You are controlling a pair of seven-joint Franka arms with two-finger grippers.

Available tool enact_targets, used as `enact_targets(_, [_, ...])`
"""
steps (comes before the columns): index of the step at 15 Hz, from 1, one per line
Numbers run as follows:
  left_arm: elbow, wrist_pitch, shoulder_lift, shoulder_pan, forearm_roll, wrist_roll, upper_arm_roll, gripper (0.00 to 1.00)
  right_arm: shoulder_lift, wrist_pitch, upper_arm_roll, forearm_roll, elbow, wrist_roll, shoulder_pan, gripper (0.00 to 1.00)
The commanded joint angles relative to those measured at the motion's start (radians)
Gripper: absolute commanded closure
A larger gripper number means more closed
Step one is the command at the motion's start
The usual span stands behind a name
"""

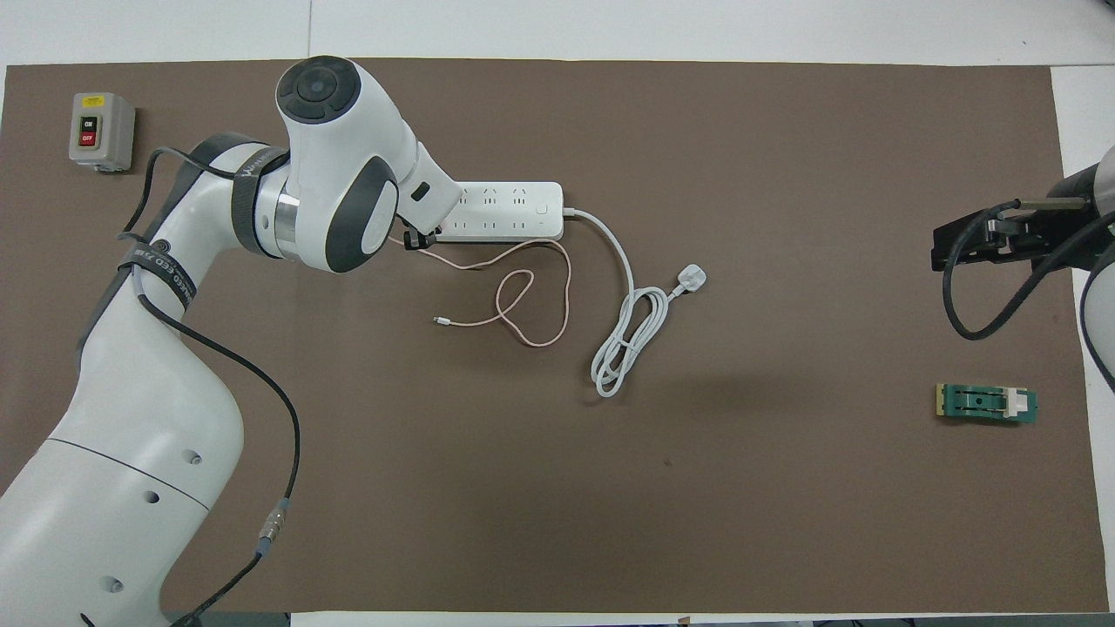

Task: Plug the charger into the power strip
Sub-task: 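Push the charger prongs into the power strip socket with the left gripper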

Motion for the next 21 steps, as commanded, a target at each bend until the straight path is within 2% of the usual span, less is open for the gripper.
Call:
enact_targets(1, [0.034, 0.129, 0.073, 0.005, 0.062, 0.08, 0.025, 1.0, -0.021, 0.008, 0.012, 0.017, -0.024, -0.006, -0.018, 0.0])
enact_targets(5, [0.0, 0.125, 0.065, 0.005, 0.039, 0.028, 0.021, 1.0, -0.021, 0.008, 0.012, 0.017, -0.024, -0.006, -0.018, 0.0])
enact_targets(16, [0.003, 0.122, 0.064, 0.008, 0.025, 0.008, 0.021, 1.0, -0.021, 0.008, 0.012, 0.017, -0.024, -0.006, -0.018, 0.0])
enact_targets(18, [0.006, 0.091, 0.039, 0.02, 0.001, 0.008, 0.018, 0.63, -0.021, 0.008, 0.012, 0.017, -0.024, -0.006, -0.018, 0.0])
enact_targets(19, [0.009, 0.039, 0.016, 0.026, -0.041, 0.008, 0.024, 0.01, -0.021, 0.008, 0.012, 0.017, -0.024, -0.006, -0.018, 0.0])
enact_targets(21, [0.015, 0.008, -0.027, 0.034, -0.07, 0.008, 0.025, 0.0, -0.022, 0.008, 0.012, 0.017, -0.024, -0.006, -0.018, 0.0])
